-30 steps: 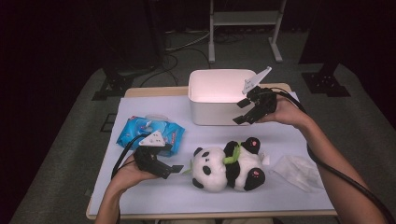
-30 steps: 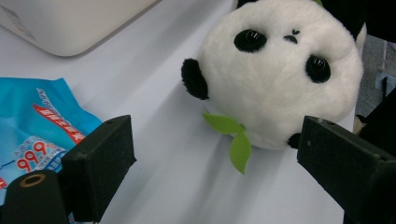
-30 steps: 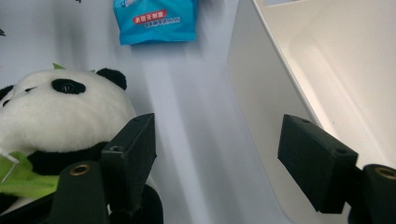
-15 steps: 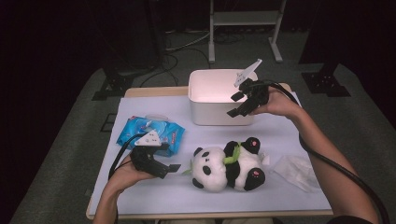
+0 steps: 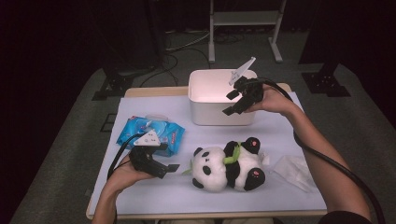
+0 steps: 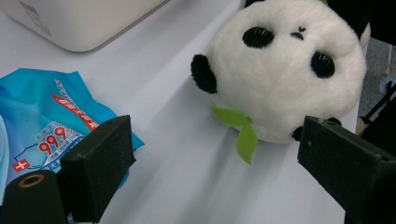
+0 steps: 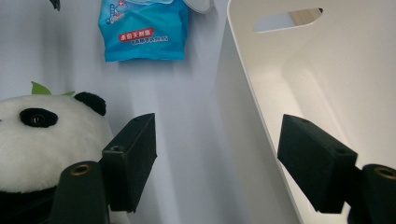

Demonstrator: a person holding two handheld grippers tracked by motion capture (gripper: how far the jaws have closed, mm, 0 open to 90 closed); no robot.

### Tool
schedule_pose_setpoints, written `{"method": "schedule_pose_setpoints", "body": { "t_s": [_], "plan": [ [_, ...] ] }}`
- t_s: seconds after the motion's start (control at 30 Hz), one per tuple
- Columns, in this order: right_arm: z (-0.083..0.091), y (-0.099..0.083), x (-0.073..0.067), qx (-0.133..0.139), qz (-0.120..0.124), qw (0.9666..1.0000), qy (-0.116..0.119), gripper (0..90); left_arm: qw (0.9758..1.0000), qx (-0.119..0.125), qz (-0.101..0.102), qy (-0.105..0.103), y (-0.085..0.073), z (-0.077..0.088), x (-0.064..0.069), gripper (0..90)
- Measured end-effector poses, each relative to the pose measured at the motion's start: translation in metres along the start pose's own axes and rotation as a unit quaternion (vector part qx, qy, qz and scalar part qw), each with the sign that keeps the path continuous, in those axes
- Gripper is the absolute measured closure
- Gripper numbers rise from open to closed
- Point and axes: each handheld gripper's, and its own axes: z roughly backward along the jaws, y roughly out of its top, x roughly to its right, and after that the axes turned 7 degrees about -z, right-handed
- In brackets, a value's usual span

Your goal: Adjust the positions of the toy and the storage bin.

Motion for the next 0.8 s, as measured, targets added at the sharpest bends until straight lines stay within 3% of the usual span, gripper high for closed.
{"method": "schedule_pose_setpoints", "body": {
  "t_s": [0.47,0.8],
  "plan": [
    [-0.017,0.004,0.013,-0.013,0.002,0.9999,-0.005,35.1,0.9999,0.005,0.009,-0.006,-0.003,0.001,-0.002,10.0],
    [-0.025,0.005,0.023,-0.029,0.011,0.9994,-0.014,42.4,0.9999,-0.001,0.013,0.001,-0.006,0.002,-0.002,10.0]
  ]
}}
